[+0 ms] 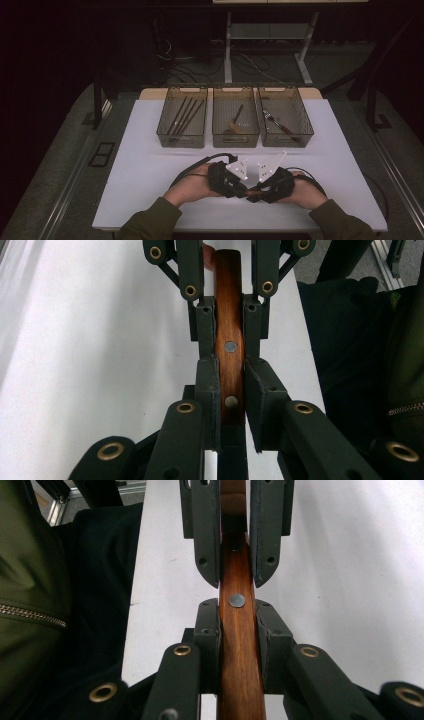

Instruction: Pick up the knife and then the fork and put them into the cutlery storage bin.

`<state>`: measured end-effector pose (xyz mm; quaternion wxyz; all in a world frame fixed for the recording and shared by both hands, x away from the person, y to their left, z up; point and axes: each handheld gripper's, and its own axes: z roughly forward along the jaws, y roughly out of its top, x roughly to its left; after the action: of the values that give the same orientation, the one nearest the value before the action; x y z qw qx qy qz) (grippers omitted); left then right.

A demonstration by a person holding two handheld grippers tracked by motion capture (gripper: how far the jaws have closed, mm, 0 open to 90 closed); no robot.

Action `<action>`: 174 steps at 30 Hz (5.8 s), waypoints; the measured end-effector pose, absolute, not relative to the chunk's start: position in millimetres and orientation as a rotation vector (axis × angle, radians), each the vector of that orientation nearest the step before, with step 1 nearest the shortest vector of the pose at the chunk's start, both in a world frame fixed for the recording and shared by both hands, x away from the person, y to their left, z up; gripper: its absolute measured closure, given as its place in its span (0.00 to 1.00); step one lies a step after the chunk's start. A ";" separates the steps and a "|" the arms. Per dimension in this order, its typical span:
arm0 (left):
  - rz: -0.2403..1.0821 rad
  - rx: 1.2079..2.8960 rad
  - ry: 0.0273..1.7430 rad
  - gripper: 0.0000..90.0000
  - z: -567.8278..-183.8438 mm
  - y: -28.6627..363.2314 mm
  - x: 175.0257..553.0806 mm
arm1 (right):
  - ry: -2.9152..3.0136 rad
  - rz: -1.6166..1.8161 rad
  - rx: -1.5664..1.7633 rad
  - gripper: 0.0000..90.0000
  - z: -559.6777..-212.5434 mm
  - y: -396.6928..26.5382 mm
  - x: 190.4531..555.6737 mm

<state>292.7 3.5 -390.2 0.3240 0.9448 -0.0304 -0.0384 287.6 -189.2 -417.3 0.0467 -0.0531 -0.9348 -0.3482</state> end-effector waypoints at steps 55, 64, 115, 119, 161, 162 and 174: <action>0.235 2.093 0.712 0.00 -432.1 158.2 281.9 | -2.870 -1.410 -1.096 0.84 -357.7 -300.3 356.1; 0.260 2.067 0.720 0.00 -431.5 160.8 281.2 | -2.830 -1.407 -1.272 0.84 -356.7 -310.9 378.6; 0.211 2.083 0.700 0.00 -433.7 158.2 282.0 | -2.754 -1.055 -1.804 0.64 -391.5 -312.6 455.5; 0.211 2.084 0.697 0.00 -433.8 158.1 282.1 | -2.737 -1.090 -1.789 0.56 -389.6 -313.6 453.6; 0.182 2.081 0.706 0.00 -435.8 157.3 285.1 | -2.746 -1.572 -1.389 0.15 -381.9 -298.9 348.0; 0.180 2.080 0.709 0.00 -436.0 157.3 285.3 | -2.746 -1.571 -1.382 0.15 -382.7 -298.4 345.8; 0.183 2.077 0.705 0.00 -435.8 157.9 284.7 | -2.763 -1.585 -1.262 0.15 -403.2 -290.7 315.4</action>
<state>284.7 157.9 -435.8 0.4532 0.8412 0.2854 0.0743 315.4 -290.7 -403.2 -0.1420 -0.3647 -0.7982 -0.4579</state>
